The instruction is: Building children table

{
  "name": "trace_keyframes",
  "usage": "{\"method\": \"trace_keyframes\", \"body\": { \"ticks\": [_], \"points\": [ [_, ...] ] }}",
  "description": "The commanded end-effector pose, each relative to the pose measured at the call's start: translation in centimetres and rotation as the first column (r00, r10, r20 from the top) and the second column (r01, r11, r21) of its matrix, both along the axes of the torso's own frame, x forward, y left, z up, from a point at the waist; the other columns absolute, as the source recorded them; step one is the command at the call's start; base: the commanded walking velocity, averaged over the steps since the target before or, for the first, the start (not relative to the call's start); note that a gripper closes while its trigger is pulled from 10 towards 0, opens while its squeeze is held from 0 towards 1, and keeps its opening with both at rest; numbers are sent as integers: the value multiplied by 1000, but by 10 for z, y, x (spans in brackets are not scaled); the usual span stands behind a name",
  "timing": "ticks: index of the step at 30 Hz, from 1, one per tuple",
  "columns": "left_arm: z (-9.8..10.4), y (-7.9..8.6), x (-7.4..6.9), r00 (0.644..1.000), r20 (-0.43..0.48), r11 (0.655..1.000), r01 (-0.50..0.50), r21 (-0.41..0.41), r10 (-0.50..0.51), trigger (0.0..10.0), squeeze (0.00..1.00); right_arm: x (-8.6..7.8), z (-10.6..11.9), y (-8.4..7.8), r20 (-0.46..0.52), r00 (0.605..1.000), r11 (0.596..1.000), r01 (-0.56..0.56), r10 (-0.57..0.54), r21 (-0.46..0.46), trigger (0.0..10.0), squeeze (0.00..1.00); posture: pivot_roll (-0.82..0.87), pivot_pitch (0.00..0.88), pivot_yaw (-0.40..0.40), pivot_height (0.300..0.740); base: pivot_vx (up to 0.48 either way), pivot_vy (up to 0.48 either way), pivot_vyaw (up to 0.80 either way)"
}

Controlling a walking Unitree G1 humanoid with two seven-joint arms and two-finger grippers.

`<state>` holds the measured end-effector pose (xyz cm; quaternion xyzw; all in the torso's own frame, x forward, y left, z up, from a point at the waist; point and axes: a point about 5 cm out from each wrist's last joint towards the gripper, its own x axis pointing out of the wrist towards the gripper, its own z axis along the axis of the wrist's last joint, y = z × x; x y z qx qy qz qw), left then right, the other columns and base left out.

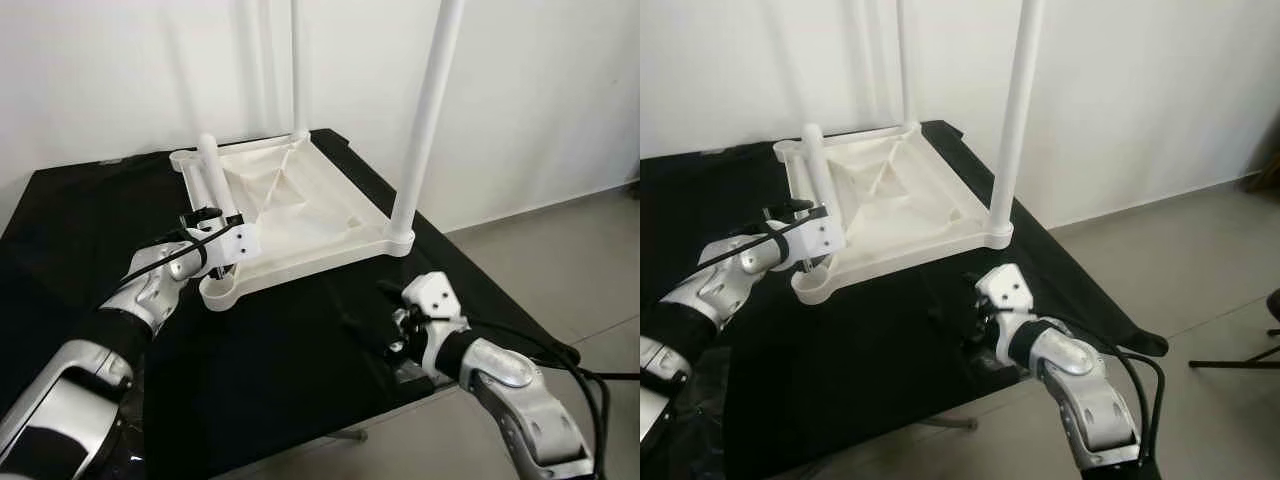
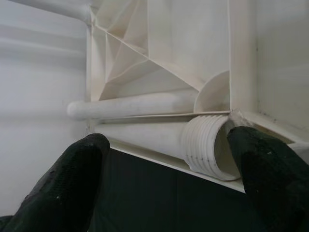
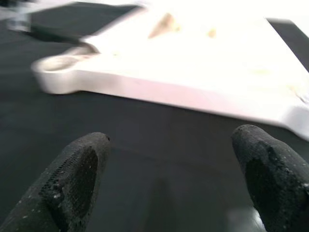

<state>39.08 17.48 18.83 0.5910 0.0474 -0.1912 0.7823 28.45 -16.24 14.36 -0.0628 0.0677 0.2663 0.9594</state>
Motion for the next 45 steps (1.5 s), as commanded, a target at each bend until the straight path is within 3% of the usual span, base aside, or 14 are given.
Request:
{"method": "trace_keyframes", "body": {
  "ticks": [1, 7, 17, 23, 33, 45],
  "points": [
    [-1, -1, 2, 1000, -7, 1000, 8, 25, -8, 10000, 0, 3, -4, -9, -34, 996, 996, 88, -88, 14, 10000, 0, -79, 87, 7, 740, 0, 0, 0],
    [1, -8, 8, 1000, -7, 997, 25, 66, -25, 10000, 0, -5, -3, 2, -74, 997, 995, 24, -17, 99, 10000, 0, -89, 105, 9, 740, 0, 0, 0],
    [-2, -8, 12, 999, -34, 988, 44, 151, -40, 10000, 0, -4, 1, 5, -76, 997, 995, 38, -31, 96, 10000, 0, -95, 109, 10, 740, 0, 0, 0],
    [-2, 5, 11, 999, -41, 977, 27, 213, -18, 10000, 0, -4, 1, 5, -85, 996, 994, 41, -33, 97, 10000, 0, -84, 109, 7, 740, 0, 0, 0],
    [1, 27, 12, 997, -25, 973, -61, 221, 69, 10000, 0, -3, 0, 12, -95, 995, 995, 20, -10, 99, 10000, 0, -78, 111, 3, 740, 0, 0, 0],
    [0, 34, 11, 994, -49, 970, -82, 228, 96, 10000, 0, -2, 1, 12, -97, 995, 995, 22, -13, 98, 10000, 0, -76, 113, 4, 740, 0, 0, 0]
  ]
}}
